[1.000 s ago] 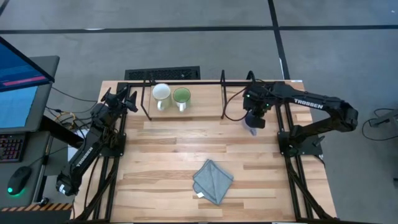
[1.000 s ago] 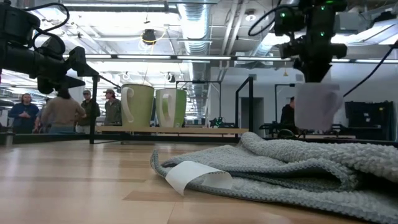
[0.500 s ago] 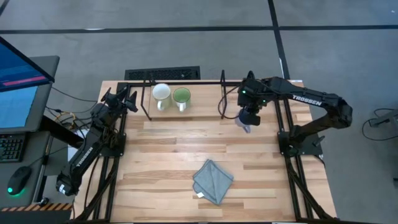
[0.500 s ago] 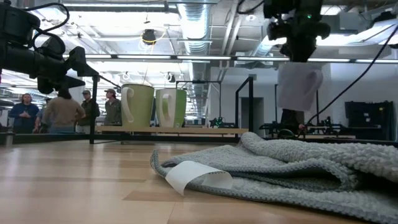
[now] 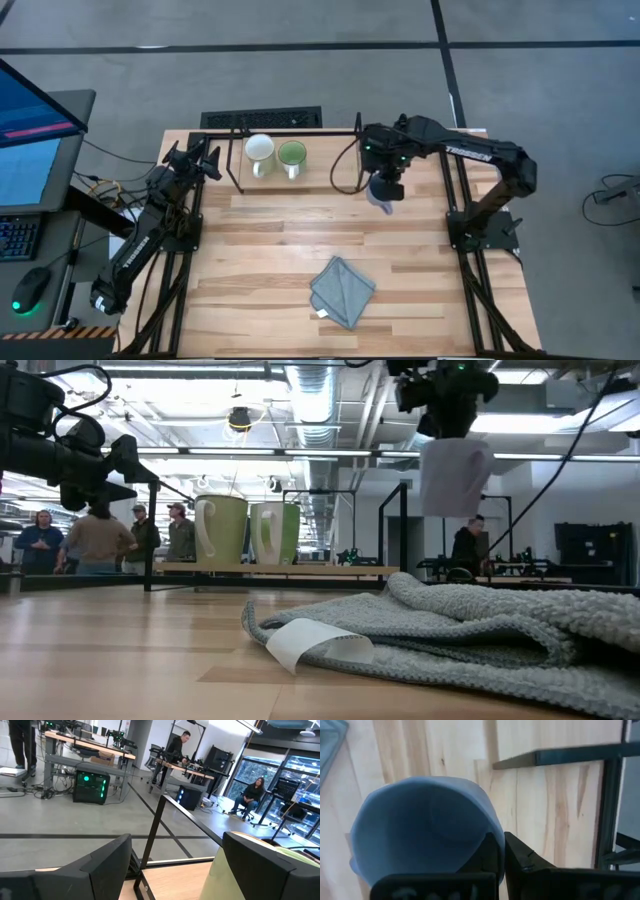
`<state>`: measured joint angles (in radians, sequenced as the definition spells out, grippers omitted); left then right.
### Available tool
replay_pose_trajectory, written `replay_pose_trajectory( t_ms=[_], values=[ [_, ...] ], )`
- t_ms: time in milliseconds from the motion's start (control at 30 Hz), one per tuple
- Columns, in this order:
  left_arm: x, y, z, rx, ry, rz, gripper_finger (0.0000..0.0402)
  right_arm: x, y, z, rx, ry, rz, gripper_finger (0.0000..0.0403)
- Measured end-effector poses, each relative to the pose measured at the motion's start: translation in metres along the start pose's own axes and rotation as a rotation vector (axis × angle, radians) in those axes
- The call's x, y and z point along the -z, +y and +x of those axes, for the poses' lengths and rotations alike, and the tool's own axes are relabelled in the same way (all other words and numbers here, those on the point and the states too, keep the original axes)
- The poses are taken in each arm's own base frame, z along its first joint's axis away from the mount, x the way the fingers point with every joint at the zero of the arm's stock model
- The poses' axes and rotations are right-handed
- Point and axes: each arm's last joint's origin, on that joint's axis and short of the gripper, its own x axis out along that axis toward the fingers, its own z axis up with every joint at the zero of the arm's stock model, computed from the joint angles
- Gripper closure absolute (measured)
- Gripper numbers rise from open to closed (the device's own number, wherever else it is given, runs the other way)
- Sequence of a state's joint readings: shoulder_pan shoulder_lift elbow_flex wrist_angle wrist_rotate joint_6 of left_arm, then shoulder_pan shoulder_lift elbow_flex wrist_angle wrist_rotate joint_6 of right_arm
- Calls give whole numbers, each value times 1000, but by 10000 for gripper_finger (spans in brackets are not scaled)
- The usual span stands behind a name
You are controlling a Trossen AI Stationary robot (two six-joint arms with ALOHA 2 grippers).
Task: Stack small to large cups/mugs on shelf
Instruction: Put the blue mug on the shelf
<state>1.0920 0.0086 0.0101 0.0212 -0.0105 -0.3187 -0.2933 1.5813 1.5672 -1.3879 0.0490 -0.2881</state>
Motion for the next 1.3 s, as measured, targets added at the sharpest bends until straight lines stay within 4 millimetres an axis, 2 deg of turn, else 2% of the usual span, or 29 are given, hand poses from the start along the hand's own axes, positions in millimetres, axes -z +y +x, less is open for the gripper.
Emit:
replay_pose_trajectory(
  t_ms=[400,767,1067,1300],
  values=[
    [0,0,0,0,0,0,97,-49,0,2,-27,-30,-49,384],
    [0,0,0,1,0,0,97,-94,-11,20,-15,-48,-111,384],
    [2,1,2,-9,31,1,97,-121,-27,38,-5,-58,-98,384],
    [8,2,6,-31,94,2,97,-131,-48,46,14,-78,-29,384]
  ],
)
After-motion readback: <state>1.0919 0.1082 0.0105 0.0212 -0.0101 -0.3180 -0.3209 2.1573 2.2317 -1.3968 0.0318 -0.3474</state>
